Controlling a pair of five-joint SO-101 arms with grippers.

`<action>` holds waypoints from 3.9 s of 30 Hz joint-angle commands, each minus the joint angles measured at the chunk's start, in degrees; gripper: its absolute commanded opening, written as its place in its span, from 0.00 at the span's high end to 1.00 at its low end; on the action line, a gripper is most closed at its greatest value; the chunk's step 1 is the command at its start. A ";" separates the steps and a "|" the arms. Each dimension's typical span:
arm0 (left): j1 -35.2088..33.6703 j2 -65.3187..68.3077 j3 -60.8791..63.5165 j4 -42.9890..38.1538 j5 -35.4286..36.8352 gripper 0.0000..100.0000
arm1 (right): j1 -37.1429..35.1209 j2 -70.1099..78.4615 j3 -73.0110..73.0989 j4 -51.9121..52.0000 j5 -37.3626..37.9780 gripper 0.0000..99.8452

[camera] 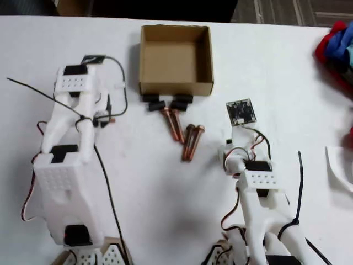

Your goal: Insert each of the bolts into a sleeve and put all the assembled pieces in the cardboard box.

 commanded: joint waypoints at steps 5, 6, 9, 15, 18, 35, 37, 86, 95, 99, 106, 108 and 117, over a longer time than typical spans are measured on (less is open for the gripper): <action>0.18 -0.62 -7.34 5.54 6.59 0.93 | -0.31 -2.33 -0.18 -1.10 0.09 0.98; -0.35 -0.53 -7.52 5.10 10.81 0.93 | -0.31 -2.33 -0.18 -1.10 0.09 0.98; -1.41 -0.53 -8.31 1.93 22.33 0.87 | -0.31 -2.33 -0.18 -1.10 0.09 0.98; -0.62 -0.35 -8.48 -2.73 36.04 0.57 | -0.31 -2.24 -0.18 -1.10 0.09 0.98; -0.35 -0.26 -8.13 -4.04 42.64 0.56 | -0.31 -2.24 -0.18 -1.10 0.09 0.98; -5.36 13.54 -9.98 -4.40 55.91 0.83 | -0.31 -2.33 -0.18 -1.10 0.09 0.98; -5.36 14.59 -12.18 -4.31 55.91 0.83 | -0.31 -2.33 -0.18 -1.10 0.09 0.98; 8.88 9.58 -12.79 5.45 -4.13 0.80 | -0.31 -2.07 -0.18 -1.10 0.09 0.98; 8.70 9.32 -12.88 0.18 -3.96 0.80 | -0.31 -2.07 -0.18 -1.10 0.09 0.98; 8.70 9.58 -12.70 -2.99 -3.87 0.80 | -0.31 -2.07 -0.18 -1.10 0.09 0.98; 9.05 9.58 -12.35 -5.89 -4.13 0.80 | -0.31 -2.07 -0.18 -1.10 0.09 0.98; 8.97 9.58 -12.26 -4.66 -4.13 0.80 | -0.31 -2.07 -0.18 -1.10 0.09 0.98; 6.77 8.97 -16.57 7.30 -3.87 0.80 | -0.31 -2.15 -0.18 -1.10 0.09 0.98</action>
